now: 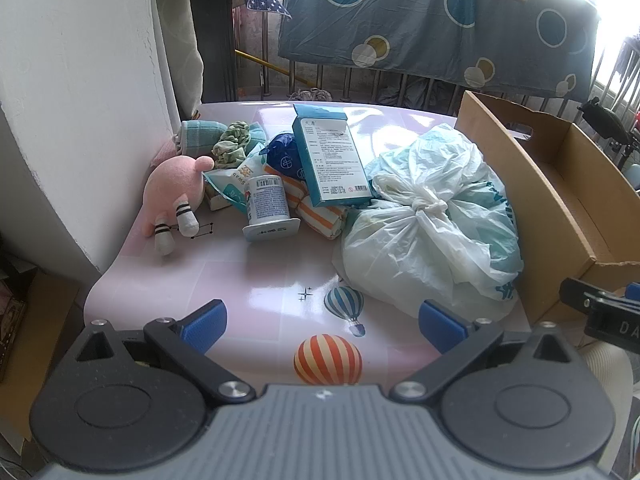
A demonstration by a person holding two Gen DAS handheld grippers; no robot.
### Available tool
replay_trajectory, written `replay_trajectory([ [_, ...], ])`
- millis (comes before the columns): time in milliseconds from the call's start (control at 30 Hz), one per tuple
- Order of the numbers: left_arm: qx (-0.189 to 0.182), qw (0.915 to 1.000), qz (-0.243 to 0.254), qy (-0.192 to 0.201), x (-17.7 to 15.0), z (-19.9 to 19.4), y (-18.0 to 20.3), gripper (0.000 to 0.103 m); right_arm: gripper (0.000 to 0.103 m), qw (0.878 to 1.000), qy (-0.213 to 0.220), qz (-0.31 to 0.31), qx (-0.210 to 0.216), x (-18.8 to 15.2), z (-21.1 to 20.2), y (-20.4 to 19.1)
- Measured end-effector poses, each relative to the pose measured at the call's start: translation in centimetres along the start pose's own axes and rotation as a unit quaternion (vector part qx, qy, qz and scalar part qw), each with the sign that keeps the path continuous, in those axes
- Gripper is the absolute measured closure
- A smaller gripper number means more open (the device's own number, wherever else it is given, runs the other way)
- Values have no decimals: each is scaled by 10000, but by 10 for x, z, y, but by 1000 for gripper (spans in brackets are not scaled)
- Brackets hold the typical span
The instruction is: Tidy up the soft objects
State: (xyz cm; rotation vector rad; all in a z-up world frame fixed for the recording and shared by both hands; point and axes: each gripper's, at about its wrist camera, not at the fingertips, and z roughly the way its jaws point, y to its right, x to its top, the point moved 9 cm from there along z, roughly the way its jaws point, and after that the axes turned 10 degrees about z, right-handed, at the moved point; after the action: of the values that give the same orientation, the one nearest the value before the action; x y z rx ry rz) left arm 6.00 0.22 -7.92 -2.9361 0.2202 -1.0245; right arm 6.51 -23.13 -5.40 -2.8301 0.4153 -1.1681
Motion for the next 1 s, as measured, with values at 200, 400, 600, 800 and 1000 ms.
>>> replay_trajectory([
  [200,3,10000,-6,1,0,0,0,1,1,10000,7,-14,-1,0,0,-1],
  [400,9,10000,-10,-9,0,0,0,1,1,10000,8,-13,-10,0,-1,-1],
  [600,25,10000,-40,-28,1,-1,-7,1,1,10000,20,-19,-25,0,-1,-1],
  [800,12,10000,-57,-26,-1,-2,-10,0,1,9999,98,-40,8,2,-3,-2],
  [1000,3,10000,-41,47,-1,-5,-22,0,1,9982,450,-150,359,15,-16,-10],
])
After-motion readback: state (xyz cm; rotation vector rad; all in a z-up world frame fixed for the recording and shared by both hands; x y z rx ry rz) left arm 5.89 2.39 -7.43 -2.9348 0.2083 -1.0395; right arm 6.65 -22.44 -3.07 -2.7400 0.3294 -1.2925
